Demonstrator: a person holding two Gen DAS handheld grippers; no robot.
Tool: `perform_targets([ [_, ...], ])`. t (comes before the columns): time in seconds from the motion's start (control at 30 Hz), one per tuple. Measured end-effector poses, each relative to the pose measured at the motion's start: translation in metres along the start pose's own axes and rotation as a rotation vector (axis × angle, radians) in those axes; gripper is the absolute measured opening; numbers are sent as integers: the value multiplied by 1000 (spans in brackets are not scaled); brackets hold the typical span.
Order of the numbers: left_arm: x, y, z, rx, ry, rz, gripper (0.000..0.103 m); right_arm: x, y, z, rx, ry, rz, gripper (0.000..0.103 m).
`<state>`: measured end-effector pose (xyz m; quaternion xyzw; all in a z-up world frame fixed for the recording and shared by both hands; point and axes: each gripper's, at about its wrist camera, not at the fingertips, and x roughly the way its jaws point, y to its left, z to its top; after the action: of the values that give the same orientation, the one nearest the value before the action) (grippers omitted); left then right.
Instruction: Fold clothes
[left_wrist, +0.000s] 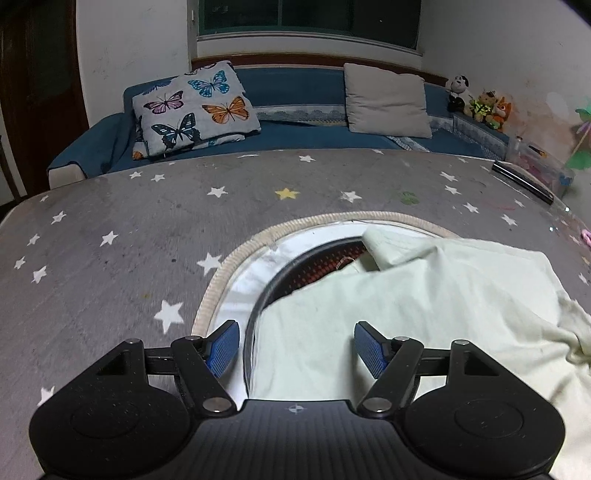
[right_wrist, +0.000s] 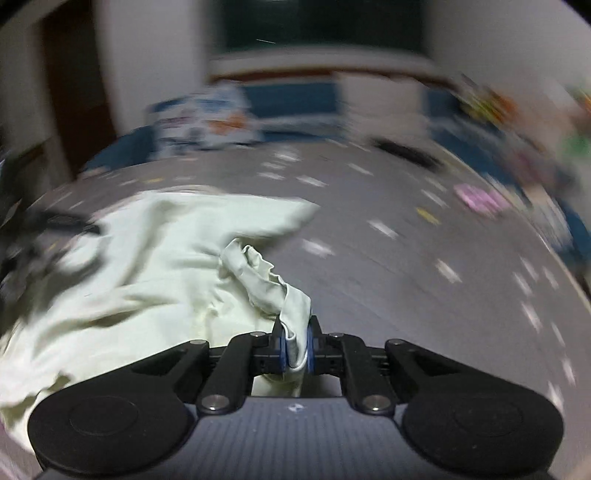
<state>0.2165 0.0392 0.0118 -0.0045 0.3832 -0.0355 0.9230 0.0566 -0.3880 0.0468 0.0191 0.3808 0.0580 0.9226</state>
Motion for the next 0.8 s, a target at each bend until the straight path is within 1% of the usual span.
perform_targets([
  [0.03, 2, 1, 2, 0, -2, -5, 72, 0, -15, -2, 73, 31, -30, 10],
  [0.07, 4, 0, 3, 1, -5, -10, 71, 0, -23, -4, 110, 48, -36, 15],
  [0.1, 5, 0, 4, 2, -10, -21, 71, -2, -32, -7, 145, 62, -42, 18],
  [0.13, 6, -1, 5, 3, -14, -34, 71, -4, -37, -8, 154, 56, -61, 20],
  [0.17, 7, -2, 6, 3, -17, -47, 71, -6, -38, -6, 145, 44, -80, 20],
  [0.23, 7, -4, 6, 6, -24, -84, 71, -10, -39, 1, 119, 17, -87, 22],
  [0.37, 8, -10, 9, 30, -40, -127, 69, -6, -20, 31, 35, -18, -13, 29],
  [0.4, 9, -11, 9, 35, -43, -132, 63, -4, -13, 38, 8, -20, 16, 30],
  [0.5, 15, -14, 13, 37, -38, -163, 53, 9, 6, 60, -52, -21, 97, 32],
  [0.53, 16, -15, 13, 39, -32, -179, 48, 16, 12, 66, -62, -15, 119, 32],
  [0.6, 19, -17, 14, 42, -15, -219, 24, 31, 25, 78, -82, -5, 163, 33],
  [0.7, 17, -25, 11, 73, -5, -274, 14, 48, 44, 93, -124, -1, 214, 33],
  [0.8, 14, -36, 5, 107, 11, -339, 14, 61, 62, 107, -164, -8, 256, 33],
])
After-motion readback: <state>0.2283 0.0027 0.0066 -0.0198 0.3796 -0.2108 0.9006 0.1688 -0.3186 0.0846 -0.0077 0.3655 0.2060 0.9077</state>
